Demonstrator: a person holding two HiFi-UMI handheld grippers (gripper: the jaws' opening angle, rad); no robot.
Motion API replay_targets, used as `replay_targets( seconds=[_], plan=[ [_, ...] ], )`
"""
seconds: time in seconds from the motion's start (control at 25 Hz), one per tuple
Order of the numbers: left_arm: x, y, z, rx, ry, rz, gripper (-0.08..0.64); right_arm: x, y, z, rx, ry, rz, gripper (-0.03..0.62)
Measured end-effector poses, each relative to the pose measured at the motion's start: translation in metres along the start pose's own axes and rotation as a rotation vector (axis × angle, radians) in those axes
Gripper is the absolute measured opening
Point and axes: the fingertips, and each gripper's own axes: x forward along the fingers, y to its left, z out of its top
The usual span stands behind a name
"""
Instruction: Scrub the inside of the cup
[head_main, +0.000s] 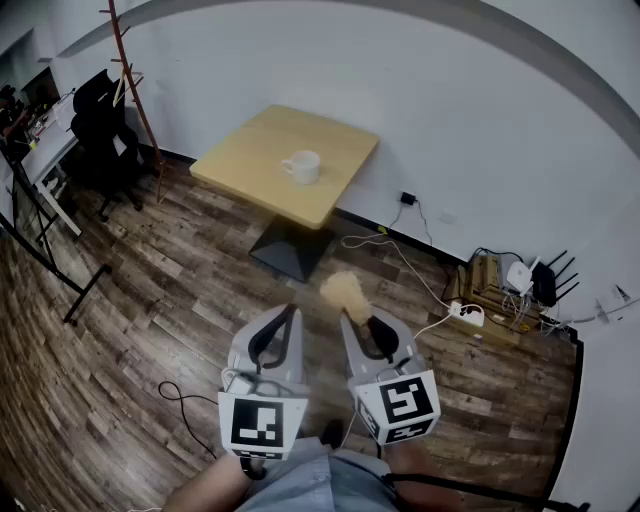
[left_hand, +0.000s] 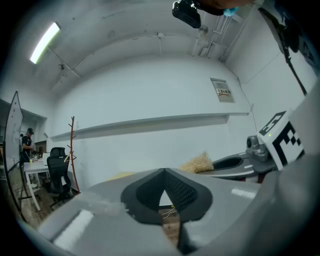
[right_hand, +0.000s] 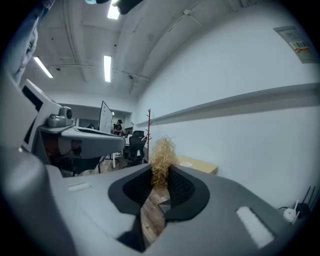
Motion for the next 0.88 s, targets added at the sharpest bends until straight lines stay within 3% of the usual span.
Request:
replay_targets(
  seconds=[0.64, 0.88],
  plan=[
    [0.005, -0.03, -0.01, 0.009, 0.038, 0.024, 0.02, -0.023, -0.027, -0.01, 0.067, -0.03, 0.019, 0.074],
    [0.004, -0.025, -0.026, -0.003, 0.069, 0.054, 0.02, -0.015, -0.032, -0.03, 0.101, 0.006, 0.032, 0.074]
  ],
)
